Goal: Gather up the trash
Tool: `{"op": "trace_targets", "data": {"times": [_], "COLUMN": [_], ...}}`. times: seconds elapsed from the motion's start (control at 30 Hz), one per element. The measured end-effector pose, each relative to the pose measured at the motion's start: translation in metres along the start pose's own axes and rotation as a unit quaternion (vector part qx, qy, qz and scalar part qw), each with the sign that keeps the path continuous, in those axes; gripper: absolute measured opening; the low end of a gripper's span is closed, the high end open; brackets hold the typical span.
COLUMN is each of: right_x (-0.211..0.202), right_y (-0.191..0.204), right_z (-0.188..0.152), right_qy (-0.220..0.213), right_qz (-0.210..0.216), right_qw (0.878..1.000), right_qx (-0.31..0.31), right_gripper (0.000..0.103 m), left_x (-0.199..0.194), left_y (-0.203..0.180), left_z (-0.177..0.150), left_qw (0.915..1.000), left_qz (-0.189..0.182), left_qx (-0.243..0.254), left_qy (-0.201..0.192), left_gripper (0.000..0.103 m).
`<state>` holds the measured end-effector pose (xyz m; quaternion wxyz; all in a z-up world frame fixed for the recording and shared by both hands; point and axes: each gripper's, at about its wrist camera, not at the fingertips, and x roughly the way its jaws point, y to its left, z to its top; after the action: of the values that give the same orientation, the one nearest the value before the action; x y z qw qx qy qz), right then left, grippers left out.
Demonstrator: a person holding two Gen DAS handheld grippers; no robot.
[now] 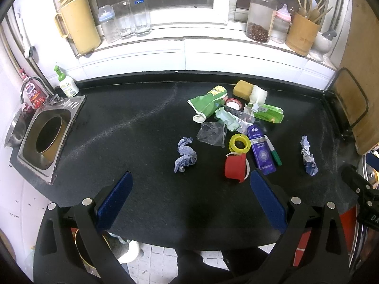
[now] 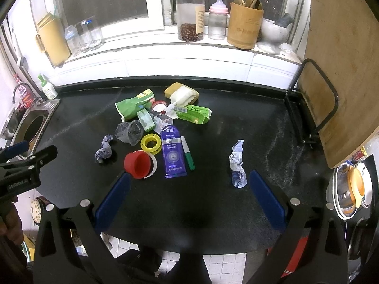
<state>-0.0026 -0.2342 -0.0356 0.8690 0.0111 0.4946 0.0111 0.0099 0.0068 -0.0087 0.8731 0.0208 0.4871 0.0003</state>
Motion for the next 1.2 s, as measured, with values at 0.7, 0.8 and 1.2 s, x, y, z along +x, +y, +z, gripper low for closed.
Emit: {"op": "trace_targets", "data": {"times": [0.7,0.8,1.2], "right_x": [-0.001,0.0,0.008], "right_y": [0.001,0.001,-0.005], "right_z": [0.003,0.003,0.004], "right_qy": [0.001,0.001,0.004], "right_qz": [-0.001,-0.001,-0.002], "right_qw": [1.0,1.0,1.0], "right_qx": [0.001,0.001,0.006], "right_gripper": [0.097,0.097,0.097], "left_x": [-0.001,-0.001,0.019], "left_y": [0.004,0.003,0.012], "left_z": [0.0,0.004,0.001], "left_qw": [1.0,1.0,0.9999], "left_qz": [-0.001,-0.001,-0.008], "left_qx": [-0.001,0.001,-0.006], "left_qy": [0.001,0.002,0.014], "left_gripper": [0.096,0.096,0.096]}}
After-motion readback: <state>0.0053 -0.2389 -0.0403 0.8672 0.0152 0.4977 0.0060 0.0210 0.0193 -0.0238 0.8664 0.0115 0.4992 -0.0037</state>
